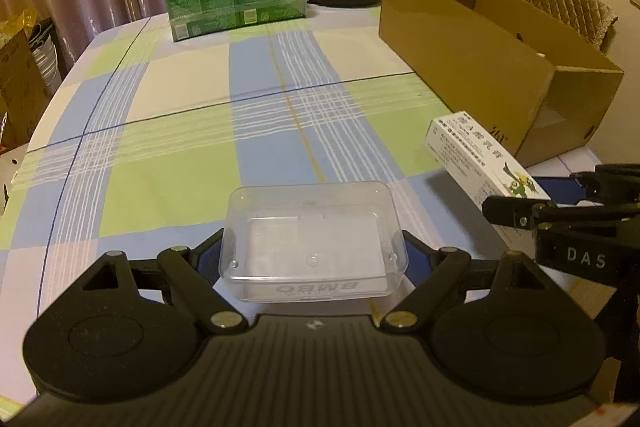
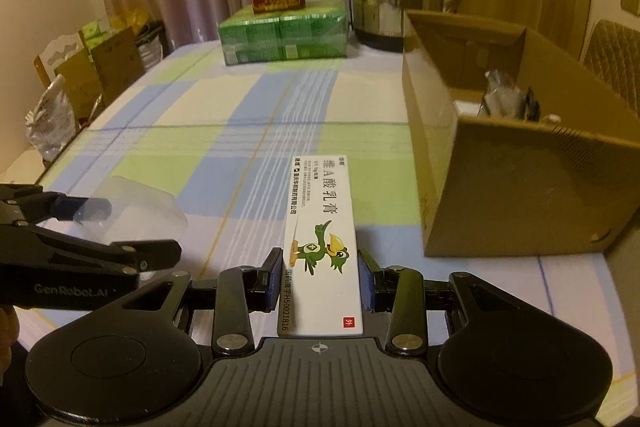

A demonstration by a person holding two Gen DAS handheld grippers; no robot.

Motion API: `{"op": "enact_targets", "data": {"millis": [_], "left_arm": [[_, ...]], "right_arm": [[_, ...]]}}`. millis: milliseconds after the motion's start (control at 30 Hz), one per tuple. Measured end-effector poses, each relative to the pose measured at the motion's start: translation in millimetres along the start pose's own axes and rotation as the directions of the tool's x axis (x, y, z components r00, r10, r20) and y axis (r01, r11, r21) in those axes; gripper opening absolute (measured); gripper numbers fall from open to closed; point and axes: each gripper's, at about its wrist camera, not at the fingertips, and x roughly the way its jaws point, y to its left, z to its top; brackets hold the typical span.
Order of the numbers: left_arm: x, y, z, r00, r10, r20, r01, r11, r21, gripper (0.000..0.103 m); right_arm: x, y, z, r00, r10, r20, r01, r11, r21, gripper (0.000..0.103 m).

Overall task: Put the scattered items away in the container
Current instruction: 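Lift the container and tablets box and carry both over the cardboard box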

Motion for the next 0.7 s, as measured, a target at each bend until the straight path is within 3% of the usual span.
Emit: {"op": "enact_targets", "data": {"millis": [233,700], "left_arm": [[-21.4,-19.2,6.5,0.999,-0.017,0.030,0.016,1.000,0.019,0.084],[-54.4,-97.6,35.6,0.986,-0.129,0.108,0.118,0.987,0.106,0.084]], "right_arm": [[-33.6,-8.1,8.4,0.997,-0.016,0.070,0.016,1.000,-0.008,0.035],[-105.6,-76.4,10.5,0.977,-0.138,0.163,0.130,0.990,0.059,0.035]]}}
